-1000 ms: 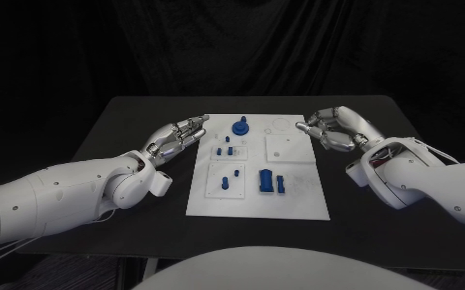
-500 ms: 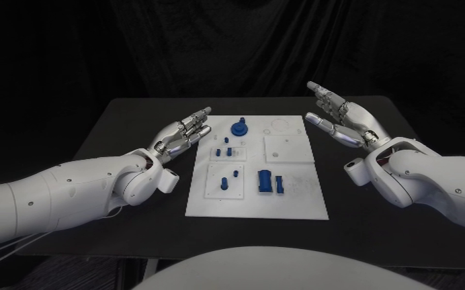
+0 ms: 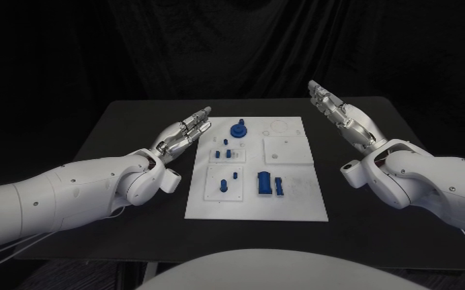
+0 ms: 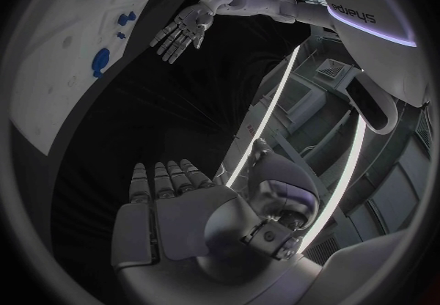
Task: Assemble the parts on the task board
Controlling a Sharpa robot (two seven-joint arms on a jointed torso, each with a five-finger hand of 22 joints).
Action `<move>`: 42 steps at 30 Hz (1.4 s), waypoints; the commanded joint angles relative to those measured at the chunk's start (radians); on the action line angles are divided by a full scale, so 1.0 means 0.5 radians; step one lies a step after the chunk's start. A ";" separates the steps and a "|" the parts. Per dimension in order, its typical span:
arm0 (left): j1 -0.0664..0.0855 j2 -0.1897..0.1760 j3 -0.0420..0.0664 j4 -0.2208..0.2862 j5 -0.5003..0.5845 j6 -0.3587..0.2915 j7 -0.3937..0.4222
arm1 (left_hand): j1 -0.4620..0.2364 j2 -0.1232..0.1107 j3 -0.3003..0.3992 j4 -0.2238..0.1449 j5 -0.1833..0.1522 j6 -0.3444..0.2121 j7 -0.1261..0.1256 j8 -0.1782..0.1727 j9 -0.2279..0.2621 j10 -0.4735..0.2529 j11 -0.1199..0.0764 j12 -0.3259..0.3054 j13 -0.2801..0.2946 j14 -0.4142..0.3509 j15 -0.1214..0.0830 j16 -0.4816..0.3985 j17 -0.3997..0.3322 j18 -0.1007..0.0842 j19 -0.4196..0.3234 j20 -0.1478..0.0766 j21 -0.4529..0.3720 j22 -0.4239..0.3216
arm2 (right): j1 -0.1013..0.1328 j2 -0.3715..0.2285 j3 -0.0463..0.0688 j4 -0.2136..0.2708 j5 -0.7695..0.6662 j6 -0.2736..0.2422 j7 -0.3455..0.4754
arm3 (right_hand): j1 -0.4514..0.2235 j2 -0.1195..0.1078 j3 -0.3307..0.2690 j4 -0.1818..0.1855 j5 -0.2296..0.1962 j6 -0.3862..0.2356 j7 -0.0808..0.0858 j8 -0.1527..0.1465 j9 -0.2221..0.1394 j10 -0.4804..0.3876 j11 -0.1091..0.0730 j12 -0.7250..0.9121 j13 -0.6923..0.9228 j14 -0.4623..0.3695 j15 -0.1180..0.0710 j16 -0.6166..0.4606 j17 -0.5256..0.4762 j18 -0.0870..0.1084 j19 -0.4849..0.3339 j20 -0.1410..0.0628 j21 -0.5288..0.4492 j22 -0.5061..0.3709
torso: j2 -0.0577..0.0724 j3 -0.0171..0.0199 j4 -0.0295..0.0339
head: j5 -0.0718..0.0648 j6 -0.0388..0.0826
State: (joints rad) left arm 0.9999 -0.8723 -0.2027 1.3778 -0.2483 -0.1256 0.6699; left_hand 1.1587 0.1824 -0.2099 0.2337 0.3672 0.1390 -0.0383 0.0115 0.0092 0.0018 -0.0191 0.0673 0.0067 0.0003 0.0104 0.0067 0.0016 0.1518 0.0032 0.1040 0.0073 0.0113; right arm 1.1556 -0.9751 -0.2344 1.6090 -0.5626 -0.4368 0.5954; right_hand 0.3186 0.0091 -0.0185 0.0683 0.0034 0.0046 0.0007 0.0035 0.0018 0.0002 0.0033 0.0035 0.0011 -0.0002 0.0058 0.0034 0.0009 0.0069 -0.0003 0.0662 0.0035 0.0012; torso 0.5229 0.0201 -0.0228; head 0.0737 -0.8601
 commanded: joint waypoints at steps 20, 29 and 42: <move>0.090 0.165 0.360 0.343 0.444 -1.151 -0.266 | -1.587 -0.365 0.420 -0.318 -0.504 -0.278 0.077 -0.023 -0.018 -0.004 0.038 -0.135 -0.013 -0.001 -0.021 -0.013 -0.003 -0.304 -0.006 -0.208 -0.015 -0.023 | -0.198 0.366 0.439 -0.073 1.057 -0.627 -0.142 | -0.637 -0.018 0.037 -0.137 -0.007 -0.009 -0.001 -0.007 -0.004 0.000 -0.007 -0.007 -0.002 0.000 -0.012 -0.007 -0.002 -0.014 0.001 -0.132 -0.007 -0.002 | 0.041 -0.0385 0.044 | -0.141 0.496; 0.100 0.185 0.405 0.384 0.497 -1.289 -0.300 | -1.823 -0.365 0.420 -0.467 -0.578 -0.278 0.077 -0.023 -0.018 -0.004 0.038 -0.135 -0.013 -0.001 -0.021 -0.013 -0.003 -0.304 -0.006 -0.208 -0.015 -0.023 | -0.211 0.390 0.469 -0.078 1.125 -0.666 -0.151 | -0.637 -0.018 0.037 -0.137 -0.007 -0.009 -0.001 -0.007 -0.004 0.000 -0.007 -0.007 -0.002 0.000 -0.012 -0.007 -0.002 -0.014 0.001 -0.132 -0.007 -0.002 | 0.043 -0.0403 0.046 | -0.147 0.520; 0.100 0.185 0.405 0.384 0.497 -1.289 -0.300 | -2.028 -0.365 0.420 -0.467 -0.734 -0.278 0.077 -0.023 -0.018 -0.004 0.038 -0.135 -0.013 -0.001 -0.021 -0.013 -0.003 -0.304 -0.006 -0.208 -0.015 -0.023 | -0.211 0.390 0.469 -0.078 1.125 -0.666 -0.151 | -0.637 -0.018 0.037 -0.137 -0.007 -0.009 -0.001 -0.007 -0.004 0.000 -0.007 -0.007 -0.002 0.000 -0.012 -0.007 -0.002 -0.014 0.001 -0.132 -0.007 -0.002 | 0.043 -0.0403 0.046 | -0.147 0.520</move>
State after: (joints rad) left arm 1.0466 -0.7817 -0.0016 1.5671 -0.0087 -0.7517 0.5143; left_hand 0.1962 0.0009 -0.0009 0.0080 0.0200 0.0072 0.0000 0.0056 0.0014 -0.0017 -0.0086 0.0061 0.0012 -0.0033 0.0070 0.0068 0.0013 0.0211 -0.0010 0.0054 0.0034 0.0015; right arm 1.0521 -0.7797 -0.0012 1.5698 -0.0061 -0.7521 0.5307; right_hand 0.0063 -0.0012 0.0001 0.0026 0.0034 0.0049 0.0010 0.0036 0.0015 0.0001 0.0035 0.0038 0.0012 0.0004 0.0053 0.0035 0.0013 0.0074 0.0004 0.0052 0.0036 0.0013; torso 0.5442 0.0000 0.0000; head -0.0003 -0.5999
